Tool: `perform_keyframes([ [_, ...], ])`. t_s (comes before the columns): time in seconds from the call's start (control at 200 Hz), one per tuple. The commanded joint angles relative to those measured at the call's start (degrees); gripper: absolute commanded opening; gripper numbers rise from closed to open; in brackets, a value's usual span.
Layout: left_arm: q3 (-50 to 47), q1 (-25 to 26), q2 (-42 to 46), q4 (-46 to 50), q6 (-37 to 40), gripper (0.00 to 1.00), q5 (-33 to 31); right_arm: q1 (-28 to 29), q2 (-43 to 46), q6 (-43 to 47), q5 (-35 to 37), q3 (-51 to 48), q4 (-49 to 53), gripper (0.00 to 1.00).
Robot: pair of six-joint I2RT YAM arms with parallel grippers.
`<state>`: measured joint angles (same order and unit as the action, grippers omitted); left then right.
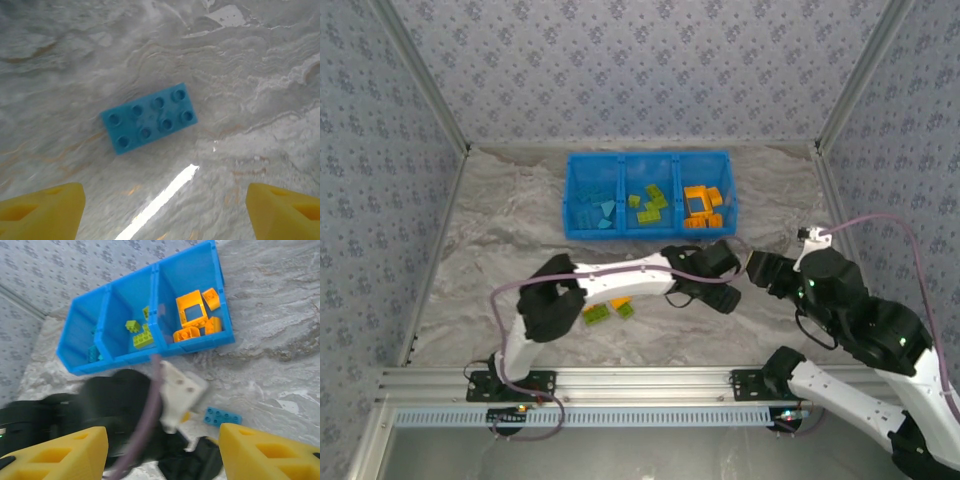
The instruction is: Sort the legos into containers by color
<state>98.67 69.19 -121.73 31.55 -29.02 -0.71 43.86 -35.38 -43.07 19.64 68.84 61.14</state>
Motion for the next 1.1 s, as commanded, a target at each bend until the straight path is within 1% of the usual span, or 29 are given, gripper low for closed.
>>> perform_keyframes([
  [0.0,8.90,0.91,-4.69,10.43,-1.29,0.86,-2.15,0.44,-0.40,0.38,-2.86,2.07,0.20,0.64],
  [0.095,15.20,1.38,-8.68,13.84,-3.73,0.89,-4.04,0.44,-0.14,0.70,-4.16,1.75,-1.58,0.65],
  [0.23,21.34,1.39,-12.83,18.40,-7.87,0.89,-7.85,0.53,1.10,1.67,-6.83,0.25,-3.91,0.66],
  [0.375,27.53,1.38,-16.88,22.22,-9.75,0.90,-9.07,0.53,2.67,2.70,-8.39,-0.02,-4.48,0.68],
  [0.45,28.94,1.39,-17.81,23.69,-10.90,0.91,-10.36,0.53,2.85,3.07,-8.22,0.54,-3.64,0.68],
  [0.585,30.31,1.34,-19.89,24.39,-12.85,0.92,-8.98,0.53,3.12,3.60,-7.88,1.66,-3.14,0.70],
  [0.665,32.12,1.11,-21.54,25.53,-13.58,0.92,-8.94,0.53,2.87,2.64,-5.63,3.06,-1.03,0.70],
  [0.764,32.59,0.53,-22.52,24.71,-13.96,0.93,-7.69,0.57,2.64,0.23,-0.27,5.37,3.95,0.69],
  [0.774,32.78,0.49,-22.63,24.66,-13.96,0.96,-7.63,0.54,2.65,-0.07,0.30,5.55,4.61,0.69],
  [0.789,32.95,0.39,-22.81,24.62,-13.90,0.98,-7.46,0.53,2.68,-0.47,1.17,5.78,5.27,0.69],
  [0.859,34.06,0.23,-23.69,24.91,-13.69,0.98,-6.72,0.48,2.68,-1.99,4.05,6.55,8.59,0.68],
  [0.999,34.38,0.24,-24.16,25.07,-13.60,0.94,-6.02,0.44,2.37,-3.07,6.41,6.82,12.06,0.67],
  [1.094,34.16,0.22,-24.17,24.24,-12.97,0.86,-5.30,0.49,2.41,-4.48,6.64,6.35,13.77,0.66],
])
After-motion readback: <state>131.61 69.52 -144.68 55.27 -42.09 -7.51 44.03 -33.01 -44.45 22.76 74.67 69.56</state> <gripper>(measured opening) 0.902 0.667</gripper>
